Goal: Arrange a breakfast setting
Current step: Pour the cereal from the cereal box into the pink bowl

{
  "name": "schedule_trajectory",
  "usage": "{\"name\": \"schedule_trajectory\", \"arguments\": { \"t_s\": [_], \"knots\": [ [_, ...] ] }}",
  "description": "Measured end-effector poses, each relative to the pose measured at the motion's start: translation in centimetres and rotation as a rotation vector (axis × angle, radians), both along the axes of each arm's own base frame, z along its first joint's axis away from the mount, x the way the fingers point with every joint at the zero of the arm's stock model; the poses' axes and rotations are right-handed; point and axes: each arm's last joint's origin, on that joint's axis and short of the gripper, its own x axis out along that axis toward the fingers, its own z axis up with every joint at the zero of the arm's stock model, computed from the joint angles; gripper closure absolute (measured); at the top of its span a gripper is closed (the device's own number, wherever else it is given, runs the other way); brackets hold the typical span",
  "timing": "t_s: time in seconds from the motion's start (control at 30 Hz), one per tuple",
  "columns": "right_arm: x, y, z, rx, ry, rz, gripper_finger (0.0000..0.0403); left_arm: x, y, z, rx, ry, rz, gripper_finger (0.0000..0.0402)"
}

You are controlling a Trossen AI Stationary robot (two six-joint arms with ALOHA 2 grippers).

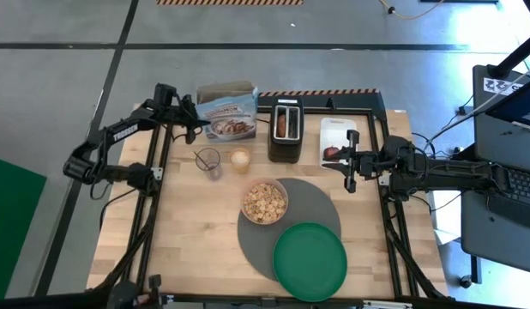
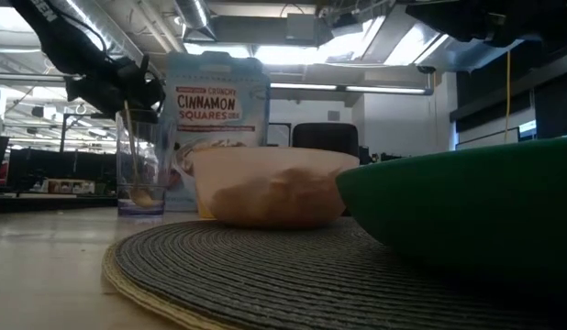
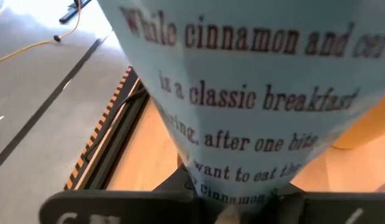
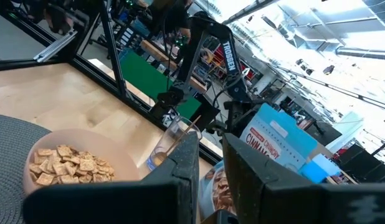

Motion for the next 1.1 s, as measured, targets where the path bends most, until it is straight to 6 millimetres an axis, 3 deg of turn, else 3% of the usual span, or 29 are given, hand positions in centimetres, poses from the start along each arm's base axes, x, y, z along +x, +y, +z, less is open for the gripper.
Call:
{"name": "schedule_trajectory", "arguments": {
  "t_s": [0.13,0.33,0.67,0.9,1.1],
  "knots": [
    [0.0,0.0,0.0,-0.004,-0.001,0.0,0.034,0.2,0.5,-0.6,-0.012,0.014,-0.006,0.0363],
    [0.0,0.0,0.0,-0.005,-0.001,0.0,0.034,0.1,0.6,-0.7,0.01,0.038,0.027,0.0306],
    [0.0,0.0,0.0,-0.005,0.002,0.0,0.034,-0.3,0.1,0.7,0.057,0.051,0.121,0.0213],
    [0.0,0.0,-0.1,-0.004,0.008,0.0,0.034,-0.2,-1.0,1.9,0.078,0.052,0.161,0.0146],
    [0.0,0.0,-0.2,-0.003,0.016,0.0,0.034,0.6,-3.1,2.4,0.15,0.248,0.242,0.0127]
  ]
}}
